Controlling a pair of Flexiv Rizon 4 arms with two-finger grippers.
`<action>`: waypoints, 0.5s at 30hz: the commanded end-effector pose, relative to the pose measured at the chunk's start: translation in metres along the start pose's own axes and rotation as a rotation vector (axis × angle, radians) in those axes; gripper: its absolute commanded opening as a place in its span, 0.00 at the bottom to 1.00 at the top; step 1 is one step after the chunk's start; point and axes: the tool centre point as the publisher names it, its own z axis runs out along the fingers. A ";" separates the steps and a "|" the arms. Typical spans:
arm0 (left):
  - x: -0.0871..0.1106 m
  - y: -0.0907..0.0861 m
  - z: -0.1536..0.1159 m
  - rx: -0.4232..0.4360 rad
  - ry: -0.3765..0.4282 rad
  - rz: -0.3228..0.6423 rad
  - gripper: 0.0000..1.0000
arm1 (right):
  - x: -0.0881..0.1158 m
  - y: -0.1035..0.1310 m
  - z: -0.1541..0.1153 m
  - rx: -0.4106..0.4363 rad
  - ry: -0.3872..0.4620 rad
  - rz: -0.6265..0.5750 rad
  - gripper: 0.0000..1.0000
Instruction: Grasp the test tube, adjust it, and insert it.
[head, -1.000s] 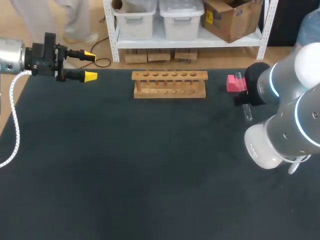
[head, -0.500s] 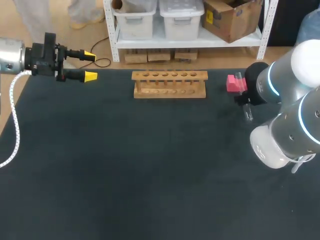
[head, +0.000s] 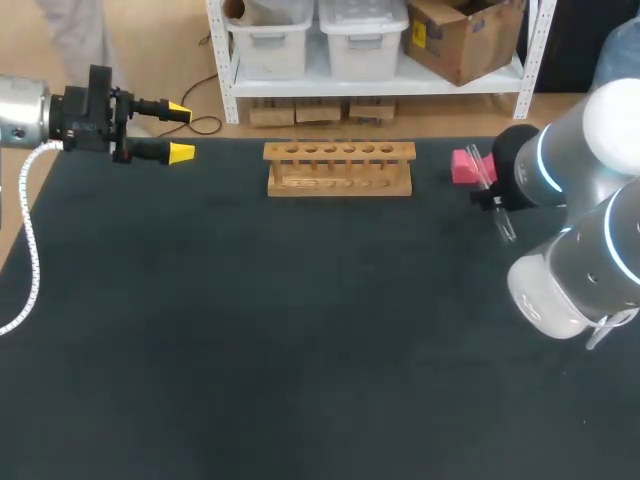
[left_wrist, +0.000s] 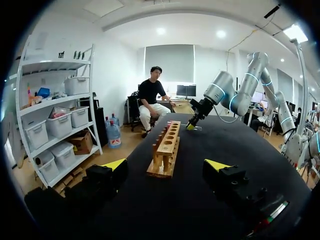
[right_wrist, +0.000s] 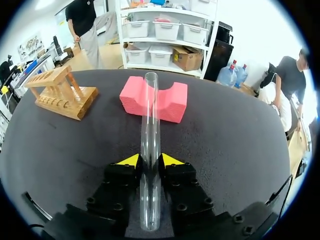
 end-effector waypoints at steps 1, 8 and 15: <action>0.001 0.001 0.000 0.001 -0.002 0.002 1.00 | 0.000 0.003 -0.008 0.013 -0.004 0.012 0.00; 0.001 0.001 0.000 0.001 -0.002 0.002 1.00 | -0.002 0.005 -0.022 0.025 -0.017 0.036 0.00; 0.001 0.001 0.000 0.001 -0.002 0.002 1.00 | -0.006 0.011 -0.048 0.048 -0.032 0.060 0.00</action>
